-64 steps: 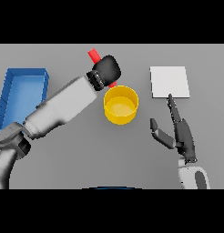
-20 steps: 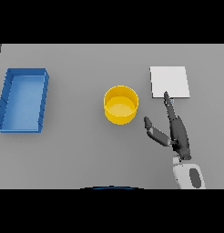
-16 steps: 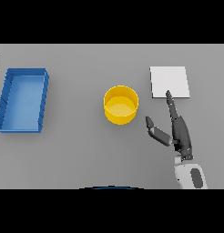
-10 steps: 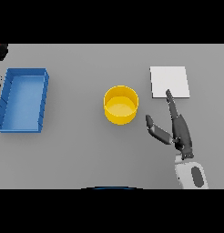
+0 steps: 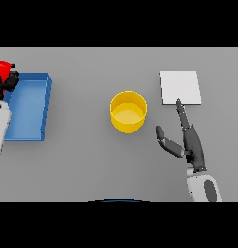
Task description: Pick up the red beaker and tilt it to pour out 1 green nut into yellow bowl. Pick up the yellow bowl and place it on the metallic measuring scale.
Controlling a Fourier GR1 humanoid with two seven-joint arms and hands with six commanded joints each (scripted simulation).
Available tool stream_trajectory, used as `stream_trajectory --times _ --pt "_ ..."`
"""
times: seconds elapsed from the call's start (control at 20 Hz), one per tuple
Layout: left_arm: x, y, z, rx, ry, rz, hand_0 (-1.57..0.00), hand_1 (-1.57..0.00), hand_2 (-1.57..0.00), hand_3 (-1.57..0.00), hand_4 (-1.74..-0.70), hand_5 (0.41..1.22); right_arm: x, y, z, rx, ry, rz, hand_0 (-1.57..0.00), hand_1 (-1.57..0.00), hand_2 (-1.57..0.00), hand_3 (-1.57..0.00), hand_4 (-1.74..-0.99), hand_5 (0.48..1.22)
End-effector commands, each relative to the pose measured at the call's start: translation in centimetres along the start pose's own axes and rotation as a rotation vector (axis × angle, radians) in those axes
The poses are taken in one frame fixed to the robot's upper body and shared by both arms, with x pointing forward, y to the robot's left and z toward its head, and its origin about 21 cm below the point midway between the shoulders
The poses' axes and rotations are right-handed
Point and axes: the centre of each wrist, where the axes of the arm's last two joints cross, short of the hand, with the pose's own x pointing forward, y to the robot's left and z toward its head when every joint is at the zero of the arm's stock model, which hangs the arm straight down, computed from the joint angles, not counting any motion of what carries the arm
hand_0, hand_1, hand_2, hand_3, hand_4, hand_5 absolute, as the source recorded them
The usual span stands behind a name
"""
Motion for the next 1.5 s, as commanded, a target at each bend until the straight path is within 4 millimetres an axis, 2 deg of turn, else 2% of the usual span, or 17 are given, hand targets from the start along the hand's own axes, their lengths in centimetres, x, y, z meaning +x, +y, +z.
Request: stream_trajectory --times 0.0,0.15,0.2,0.3,0.35,0.45,0.5,0.55,0.6,0.75,0.9,1.05,1.15,1.35,1.45 --pt "-0.2 -0.2 0.3 0.002 0.012 0.001 -1.57 -1.57 -1.57 -1.55 -1.74 1.123 0.1 0.1 -0.2 -0.006 0.005 0.002 0.0 0.0 0.0 0.0 -1.01 0.65" --pt "-1.4 0.0 0.8 0.004 -0.006 -0.046 -1.57 -1.57 -1.57 -1.56 -1.71 0.991 0.2 0.0 0.2 -0.009 0.008 0.014 0.0 0.0 0.0 0.0 -1.017 0.638" --pt "-1.9 -0.1 1.0 0.001 -0.001 -0.063 -1.57 -1.57 -1.57 -1.56 -1.65 0.941 0.2 -0.3 0.1 -0.012 0.014 0.018 0.0 0.0 0.0 0.0 -1.021 0.636" --pt "-1.8 -0.3 1.6 -0.018 -0.005 -0.087 -1.57 -1.57 -1.56 -1.54 -1.4 0.848 0.1 0.1 0.1 -0.008 0.019 0.02 0.0 0.0 0.0 0.0 -1.017 0.635" --pt "-1.8 0.1 1.8 -0.023 -0.01 -0.093 -1.57 -1.54 -1.5 -1.47 -1.28 0.81 0.2 0.0 0.1 -0.009 0.012 0.019 0.0 0.0 0.0 0.0 -1.012 0.634" --pt "-2.1 0.4 2.2 -0.049 -0.015 -0.094 -1.39 -1.22 -1.21 -1.14 -1.07 0.749 0.5 -0.2 0.2 -0.013 -0.005 0.006 0.0 0.0 0.0 0.0 -1.007 0.635" --pt "-2.2 0.6 2.3 -0.044 -0.01 -0.103 -1.21 -1.0 -1.02 -0.95 -1.0 0.72 0.3 -0.4 0.0 -0.014 0.01 0.008 0.0 0.0 0.0 0.0 -1.004 0.636" --pt "-2.2 0.3 2.3 -0.06 -0.002 -0.108 -0.97 -0.8 -0.82 -0.77 -0.96 0.696 0.2 0.4 0.2 -0.004 0.015 0.003 0.0 0.0 0.0 0.0 -1.004 0.635" --pt "-2.3 0.1 2.3 -0.075 0.001 -0.131 -0.77 -0.64 -0.65 -0.61 -0.92 0.677 0.2 0.1 0.0 -0.012 0.019 0.003 0.0 0.0 0.0 0.0 -1.005 0.634" --pt "-2.8 -0.4 2.3 -0.109 -0.009 -0.198 -0.39 -0.33 -0.33 -0.31 -0.84 0.657 -0.1 -0.3 0.0 -0.011 0.001 0.013 0.0 0.0 0.0 0.0 -1.011 0.639" --pt "-3.0 -0.1 1.7 -0.11 -0.018 -0.209 -0.2 -0.17 -0.17 -0.16 -0.8 0.652 0.3 -0.5 0.0 -0.008 -0.007 0.015 0.0 0.0 0.0 0.0 -1.015 0.642" --pt "-3.1 -0.5 1.8 -0.111 -0.049 -0.194 -0.1 -0.08 -0.09 -0.08 -0.78 0.651 0.6 -0.2 -0.8 0.02 0.037 0.065 0.0 0.0 0.0 0.0 -1.02 0.64" --pt "-2.7 -0.3 1.7 -0.097 -0.073 -0.197 -0.07 -0.05 -0.06 -0.05 -0.76 0.657 0.9 -0.9 -1.4 0.124 -0.005 0.106 0.0 0.0 0.0 0.0 -1.005 0.669" --pt "-2.8 -1.0 2.0 -0.11 -0.104 -0.178 -0.03 -0.02 -0.02 -0.02 -0.74 0.664 2.7 -2.1 -4.8 0.354 -0.036 0.399 0.0 0.0 0.0 0.0 -1.094 0.677" --pt "-2.6 -0.7 2.1 -0.109 -0.102 -0.179 -0.02 -0.01 -0.01 -0.01 -0.74 0.673 3.5 -1.8 -6.0 0.445 -0.089 0.532 0.0 0.0 0.0 0.0 -1.151 0.672"
